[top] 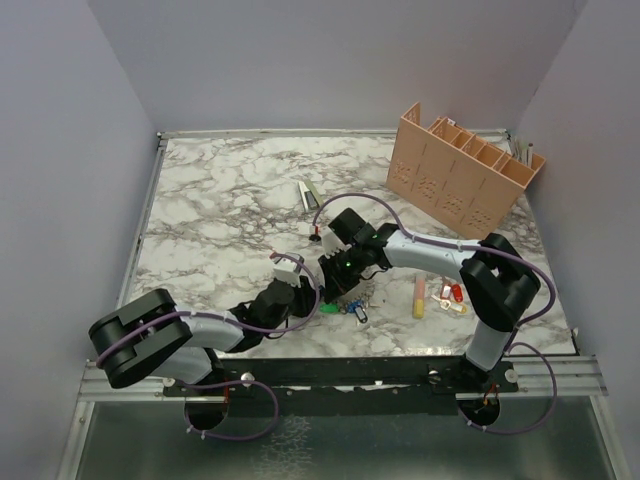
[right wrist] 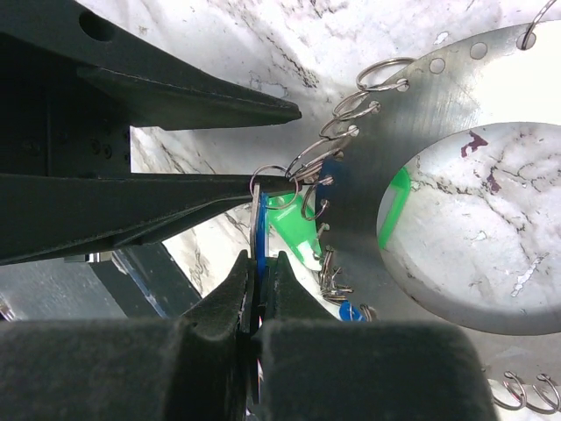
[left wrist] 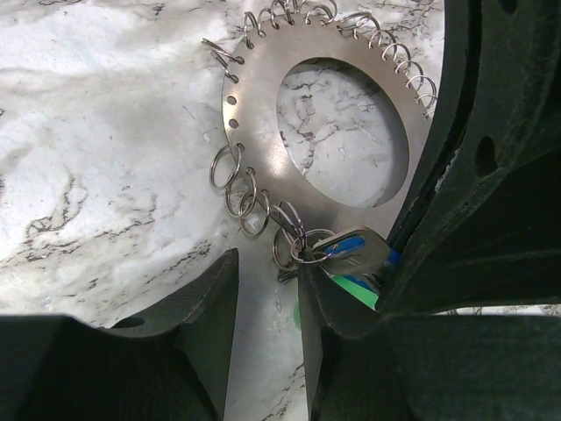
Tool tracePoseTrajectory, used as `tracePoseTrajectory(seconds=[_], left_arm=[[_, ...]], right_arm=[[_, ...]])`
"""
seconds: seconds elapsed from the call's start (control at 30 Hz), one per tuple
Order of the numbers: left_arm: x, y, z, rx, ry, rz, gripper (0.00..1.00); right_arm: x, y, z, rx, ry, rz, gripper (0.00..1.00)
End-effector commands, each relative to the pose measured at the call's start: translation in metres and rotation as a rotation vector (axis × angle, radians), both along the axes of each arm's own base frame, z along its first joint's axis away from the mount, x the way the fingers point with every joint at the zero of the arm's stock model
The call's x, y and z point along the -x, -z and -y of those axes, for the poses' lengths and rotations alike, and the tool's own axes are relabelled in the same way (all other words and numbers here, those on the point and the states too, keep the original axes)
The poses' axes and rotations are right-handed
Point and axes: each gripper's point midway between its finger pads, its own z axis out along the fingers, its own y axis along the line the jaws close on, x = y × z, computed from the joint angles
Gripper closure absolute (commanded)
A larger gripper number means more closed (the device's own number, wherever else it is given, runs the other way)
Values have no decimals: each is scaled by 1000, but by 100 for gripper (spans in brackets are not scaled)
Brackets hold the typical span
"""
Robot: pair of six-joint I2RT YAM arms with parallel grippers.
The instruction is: Remove the keys from the keyring
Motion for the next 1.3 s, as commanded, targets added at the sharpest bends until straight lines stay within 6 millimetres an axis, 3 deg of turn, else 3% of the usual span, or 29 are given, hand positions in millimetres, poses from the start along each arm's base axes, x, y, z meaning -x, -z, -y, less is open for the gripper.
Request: tracePoseTrajectory(seconds=[0.0,0.37,0.73,1.03,1.27], left_arm=[[-7,-12,10,43,-3,37,66],[-16,-27,15,47,10,123,63],[-18,-26,0,15,-14,186,100],[-6,-39,2,40,78,258,100],[3,-49,-1,56,127,303,100]], right_arm=[[-2,-6,-14,-50,-30,-3,100],[-1,-3,-16,-53,-29,-13,100],[-14,-21,-11,-43,27,68,100],[-28,-38,-3,-54,96,122,100],[-29,-38,1,-64,105,107,99]])
